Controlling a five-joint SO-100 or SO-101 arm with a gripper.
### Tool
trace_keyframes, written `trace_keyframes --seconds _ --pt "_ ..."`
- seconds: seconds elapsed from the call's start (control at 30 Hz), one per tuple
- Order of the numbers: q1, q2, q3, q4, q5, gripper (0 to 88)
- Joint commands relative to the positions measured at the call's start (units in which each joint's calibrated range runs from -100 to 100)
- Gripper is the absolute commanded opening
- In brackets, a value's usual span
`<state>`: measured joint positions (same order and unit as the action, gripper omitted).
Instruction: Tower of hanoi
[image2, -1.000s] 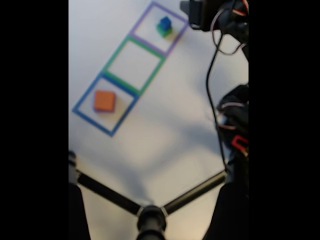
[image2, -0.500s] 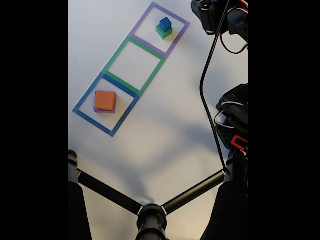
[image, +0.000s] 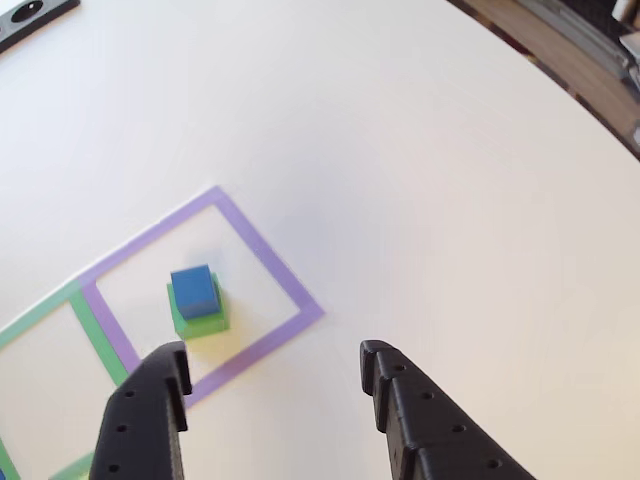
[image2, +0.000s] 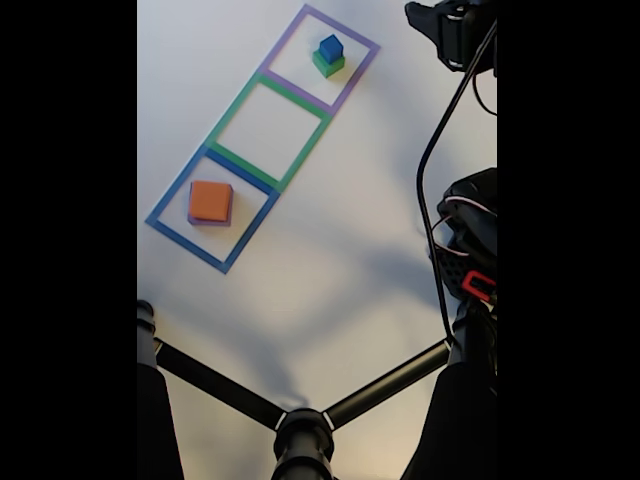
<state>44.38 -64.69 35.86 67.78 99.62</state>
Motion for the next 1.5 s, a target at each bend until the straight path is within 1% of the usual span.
trace_keyframes --seconds 0.0,0.1,0.27,0.37,0.53,0.73,0.93,1.17,1.47 --pt "0.95 -2.06 1.63 2.11 0.38 25.5" --pt "-0.43 -2.22 5.99 0.25 0.38 25.8" --pt "-1.11 -3.26 18.07 -11.89 0.38 28.3" --pt "-0.27 -2.86 26.71 -23.71 0.38 31.2" --pt "0.26 -0.53 39.61 -44.68 0.38 39.0" --pt "-2.03 5.72 50.61 -67.99 0.38 41.9" --pt "-4.31 13.73 56.97 -84.66 0.38 42.6" --pt "-5.69 24.07 59.60 -97.61 0.38 42.8" --pt "-7.44 45.78 58.78 -119.38 0.38 43.2"
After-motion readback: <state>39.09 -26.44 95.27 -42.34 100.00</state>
